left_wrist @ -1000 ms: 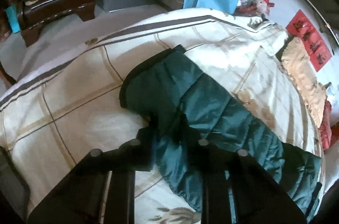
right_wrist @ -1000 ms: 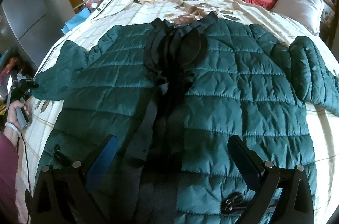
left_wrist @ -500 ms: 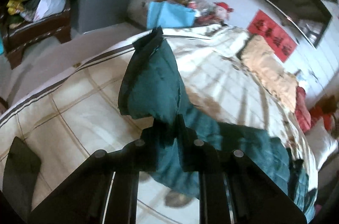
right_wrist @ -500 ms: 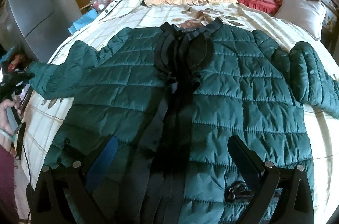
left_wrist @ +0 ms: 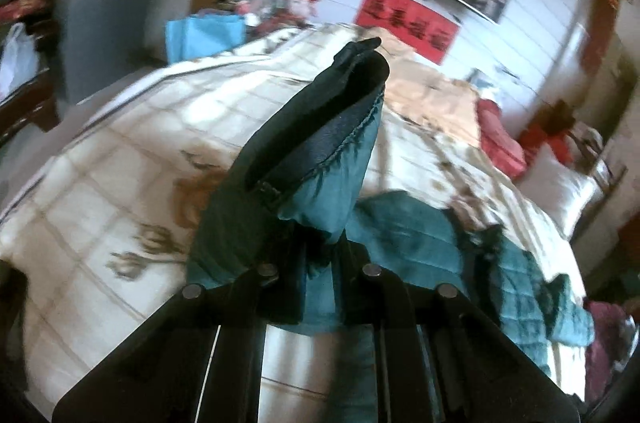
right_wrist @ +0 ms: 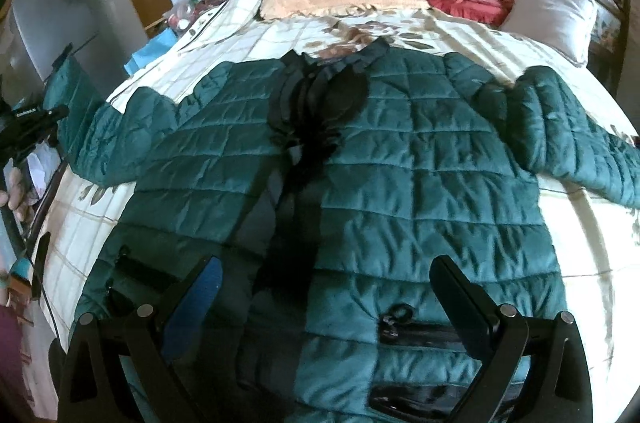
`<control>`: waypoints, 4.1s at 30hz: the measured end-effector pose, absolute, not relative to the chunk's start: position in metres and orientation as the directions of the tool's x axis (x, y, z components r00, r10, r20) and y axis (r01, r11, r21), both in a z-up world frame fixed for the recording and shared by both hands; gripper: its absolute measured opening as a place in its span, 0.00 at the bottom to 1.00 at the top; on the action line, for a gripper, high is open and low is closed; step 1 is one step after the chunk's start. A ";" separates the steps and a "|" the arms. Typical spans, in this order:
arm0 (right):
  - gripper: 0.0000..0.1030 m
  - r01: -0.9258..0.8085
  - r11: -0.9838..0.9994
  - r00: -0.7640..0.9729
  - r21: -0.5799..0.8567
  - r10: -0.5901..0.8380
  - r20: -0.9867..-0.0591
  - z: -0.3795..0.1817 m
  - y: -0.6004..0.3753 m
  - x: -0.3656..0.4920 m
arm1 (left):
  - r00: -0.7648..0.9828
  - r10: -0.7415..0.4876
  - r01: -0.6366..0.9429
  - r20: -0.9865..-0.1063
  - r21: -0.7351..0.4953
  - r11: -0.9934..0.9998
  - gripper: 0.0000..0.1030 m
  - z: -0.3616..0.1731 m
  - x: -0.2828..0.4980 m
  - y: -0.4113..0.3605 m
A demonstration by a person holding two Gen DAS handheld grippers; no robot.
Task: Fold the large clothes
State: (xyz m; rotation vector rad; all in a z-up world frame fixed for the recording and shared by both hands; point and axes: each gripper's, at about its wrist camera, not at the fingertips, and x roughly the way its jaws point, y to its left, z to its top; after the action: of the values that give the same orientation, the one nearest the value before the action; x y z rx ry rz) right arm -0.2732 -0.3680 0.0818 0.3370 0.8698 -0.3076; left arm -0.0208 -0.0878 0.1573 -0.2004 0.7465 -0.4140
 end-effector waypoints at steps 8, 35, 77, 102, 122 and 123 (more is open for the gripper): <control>1.00 0.426 0.887 0.613 0.178 -0.139 -0.778 0.084 -0.384 -0.293 | 0.566 -0.537 0.443 -0.626 -0.319 0.838 0.08 0.163 -0.056 -0.169; 1.00 0.505 0.833 0.597 0.224 -0.150 -0.788 0.070 -0.433 -0.324 | 0.331 -0.560 0.660 -0.759 -0.238 0.713 0.08 0.089 -0.122 -0.361; 1.00 0.490 0.810 0.559 0.321 -0.009 -0.829 0.049 -0.486 -0.184 | 0.484 -0.313 0.362 -0.817 -0.138 0.922 0.51 0.079 -0.068 -0.136; 0.08 0.524 0.848 0.544 -0.084 -0.409 -0.733 0.061 -0.518 -0.165 | 0.459 -0.340 0.310 -0.821 -0.211 0.927 0.51 0.073 -0.032 -0.179; 0.51 0.439 0.896 0.595 0.066 -0.235 -0.768 0.057 -0.487 -0.122 | 0.547 -0.217 0.341 -0.809 -0.021 0.940 0.73 0.051 -0.007 -0.243; 0.51 0.450 0.892 0.570 0.048 -0.245 -0.784 0.047 -0.493 -0.114 | 0.543 -0.224 0.335 -0.810 -0.035 0.941 0.76 0.049 -0.005 -0.241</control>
State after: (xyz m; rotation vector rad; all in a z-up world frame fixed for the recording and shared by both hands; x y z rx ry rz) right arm -0.1143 -0.4925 0.0469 0.2539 0.8746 -0.4130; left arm -0.0054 -0.2410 0.0486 0.1291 0.9408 -0.3329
